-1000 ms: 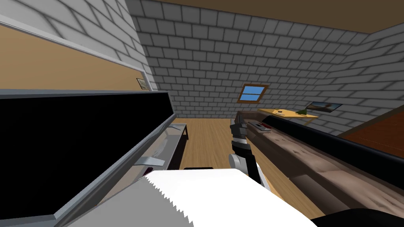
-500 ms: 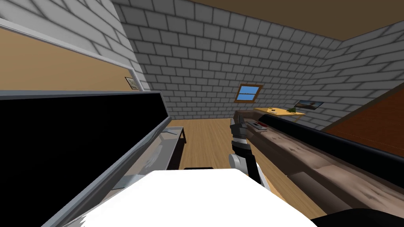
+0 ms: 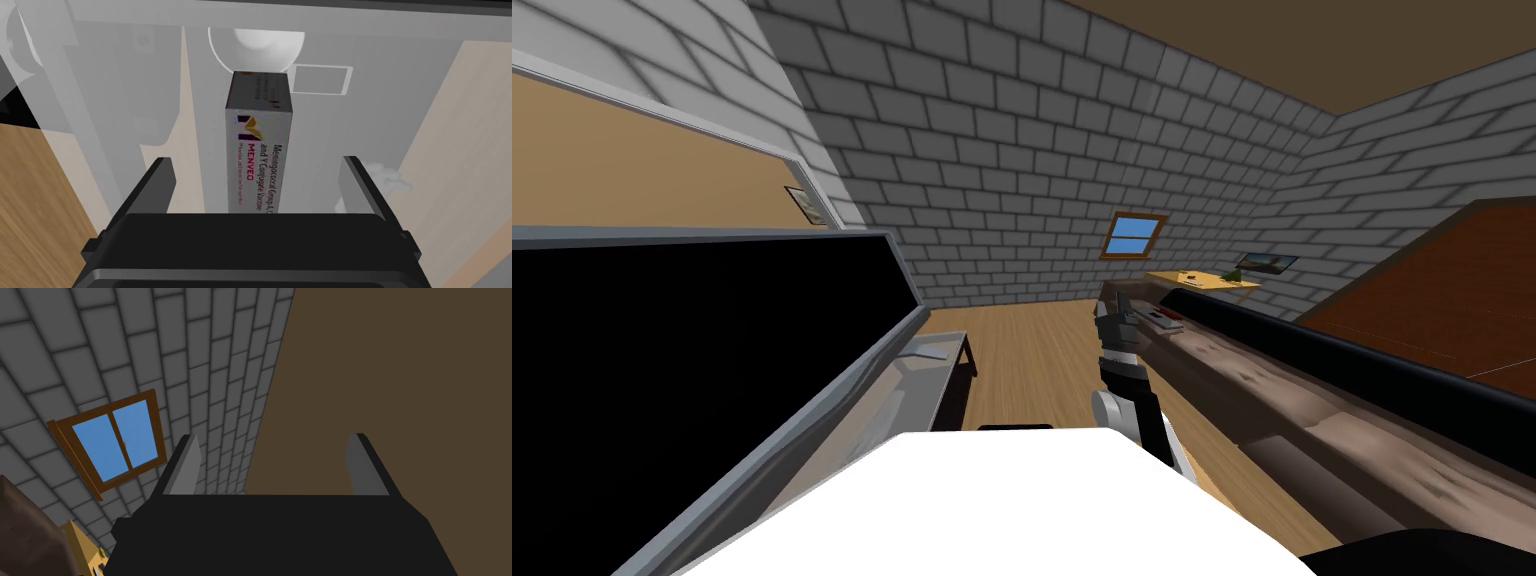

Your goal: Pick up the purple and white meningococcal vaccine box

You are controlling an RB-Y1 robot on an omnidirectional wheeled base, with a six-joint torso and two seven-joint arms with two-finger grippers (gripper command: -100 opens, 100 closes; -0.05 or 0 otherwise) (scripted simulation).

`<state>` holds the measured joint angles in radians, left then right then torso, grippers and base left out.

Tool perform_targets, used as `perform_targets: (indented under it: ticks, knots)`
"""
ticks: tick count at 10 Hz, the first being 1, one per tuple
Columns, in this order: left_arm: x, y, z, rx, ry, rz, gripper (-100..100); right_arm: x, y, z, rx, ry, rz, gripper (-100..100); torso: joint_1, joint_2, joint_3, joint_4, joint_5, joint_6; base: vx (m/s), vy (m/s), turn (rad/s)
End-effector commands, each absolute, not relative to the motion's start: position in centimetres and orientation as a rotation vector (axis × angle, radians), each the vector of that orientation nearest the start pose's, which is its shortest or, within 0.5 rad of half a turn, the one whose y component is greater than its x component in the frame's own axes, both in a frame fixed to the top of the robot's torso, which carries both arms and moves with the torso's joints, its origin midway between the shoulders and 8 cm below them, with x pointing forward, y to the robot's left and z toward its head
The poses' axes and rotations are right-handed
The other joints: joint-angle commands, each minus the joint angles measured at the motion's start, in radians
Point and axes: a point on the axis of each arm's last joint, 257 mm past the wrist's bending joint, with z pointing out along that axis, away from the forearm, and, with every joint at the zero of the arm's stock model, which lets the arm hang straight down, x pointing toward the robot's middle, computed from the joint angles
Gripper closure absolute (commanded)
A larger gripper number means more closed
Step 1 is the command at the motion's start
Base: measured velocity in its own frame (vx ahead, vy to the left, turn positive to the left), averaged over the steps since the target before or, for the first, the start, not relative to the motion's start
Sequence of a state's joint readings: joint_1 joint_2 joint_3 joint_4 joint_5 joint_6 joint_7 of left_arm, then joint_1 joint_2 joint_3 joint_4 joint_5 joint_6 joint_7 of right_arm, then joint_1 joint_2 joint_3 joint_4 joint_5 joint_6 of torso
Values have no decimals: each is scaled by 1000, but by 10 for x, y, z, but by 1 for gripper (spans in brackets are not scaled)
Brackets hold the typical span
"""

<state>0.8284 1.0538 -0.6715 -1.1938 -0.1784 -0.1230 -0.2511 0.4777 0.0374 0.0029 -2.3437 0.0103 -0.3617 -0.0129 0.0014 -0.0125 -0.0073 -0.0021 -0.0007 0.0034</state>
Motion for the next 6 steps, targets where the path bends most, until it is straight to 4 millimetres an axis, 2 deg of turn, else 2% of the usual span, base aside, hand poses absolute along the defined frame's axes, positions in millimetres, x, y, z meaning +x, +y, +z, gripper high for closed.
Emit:
perform_targets:
  ticks: [1, 2, 3, 4, 6]
  knots:
    - [-159, 504, -528, -303, 3084, 39, -100, 355, -281, 34, 729, 618, 1305, 0, 0, 0, 0, 0, 0, 0, 164, -6, -193]
    - [-155, 502, -528, -318, 3074, 40, -100, 355, -281, 34, 729, 618, 1305, 0, 1, -1, -1, 0, 0, 2, 74, 1, -39]
    - [-156, 502, -528, -316, 3075, 39, 0, 355, -281, 34, 729, 618, 1305, 0, 1, 3, 1, 1, 0, 1, 13, 0, 7]
    - [-155, 498, -536, -329, 3070, 41, -100, 355, -281, 34, 729, 617, 1305, 0, 1, 7, 4, 2, 0, 1, -12, 12, -58]
    - [-154, 491, -546, -347, 3064, 42, -100, 355, -281, 34, 729, 617, 1305, 0, 3, 11, 6, 3, 0, 1, -37, 28, -51]
